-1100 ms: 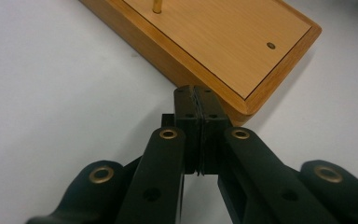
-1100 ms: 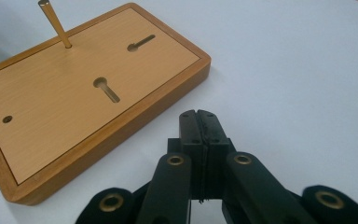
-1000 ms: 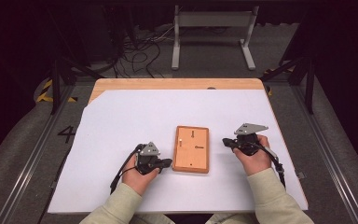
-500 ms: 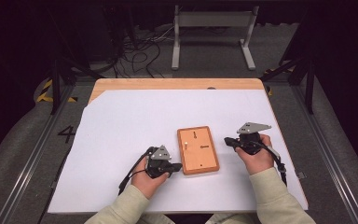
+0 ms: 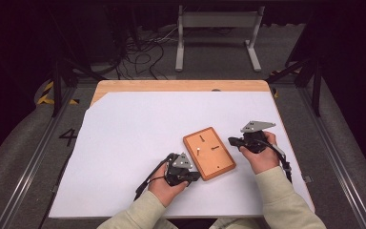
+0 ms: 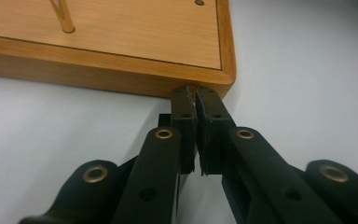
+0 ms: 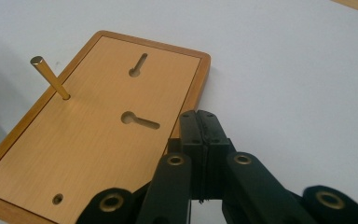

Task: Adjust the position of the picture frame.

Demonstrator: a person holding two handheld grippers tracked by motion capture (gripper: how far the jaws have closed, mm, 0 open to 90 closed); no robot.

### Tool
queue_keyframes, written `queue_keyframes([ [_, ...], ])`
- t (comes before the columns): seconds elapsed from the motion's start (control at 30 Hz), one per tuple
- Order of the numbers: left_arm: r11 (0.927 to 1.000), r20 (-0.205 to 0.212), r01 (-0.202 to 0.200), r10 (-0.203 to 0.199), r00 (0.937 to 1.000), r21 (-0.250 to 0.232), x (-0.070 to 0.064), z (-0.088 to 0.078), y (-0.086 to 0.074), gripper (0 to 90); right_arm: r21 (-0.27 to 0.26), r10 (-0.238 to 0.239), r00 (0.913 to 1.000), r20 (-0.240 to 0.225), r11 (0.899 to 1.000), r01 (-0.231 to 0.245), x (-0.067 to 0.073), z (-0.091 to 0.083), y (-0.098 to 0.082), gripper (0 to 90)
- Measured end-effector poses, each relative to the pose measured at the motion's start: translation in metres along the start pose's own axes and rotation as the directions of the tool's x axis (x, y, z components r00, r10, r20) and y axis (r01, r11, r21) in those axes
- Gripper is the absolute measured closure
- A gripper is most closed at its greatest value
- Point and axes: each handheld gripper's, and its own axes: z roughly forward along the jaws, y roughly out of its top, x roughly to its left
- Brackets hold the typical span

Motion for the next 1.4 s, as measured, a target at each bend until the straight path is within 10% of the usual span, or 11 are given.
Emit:
queue_keyframes([
  [0.27,0.996,-0.037,0.062,-0.065,0.9972,-0.065,0.008,-0.028,-0.005,76.1,0.036,0.022,0.9996,-0.017,0.999,-0.021,-0.004,0.014,0.013,90.0],
  [0.83,0.972,-0.182,0.054,-0.097,0.9784,-0.229,0.034,-0.109,-0.031,62.5,0.119,0.037,0.9988,-0.033,0.992,-0.033,-0.01,0.062,0.04,90.0],
  [1.4,0.9644,-0.21,0.079,-0.134,0.9686,-0.253,0.044,-0.122,-0.039,56.4,0.152,0.082,0.9943,0.069,0.984,-0.091,-0.022,0.089,0.051,90.0],
])
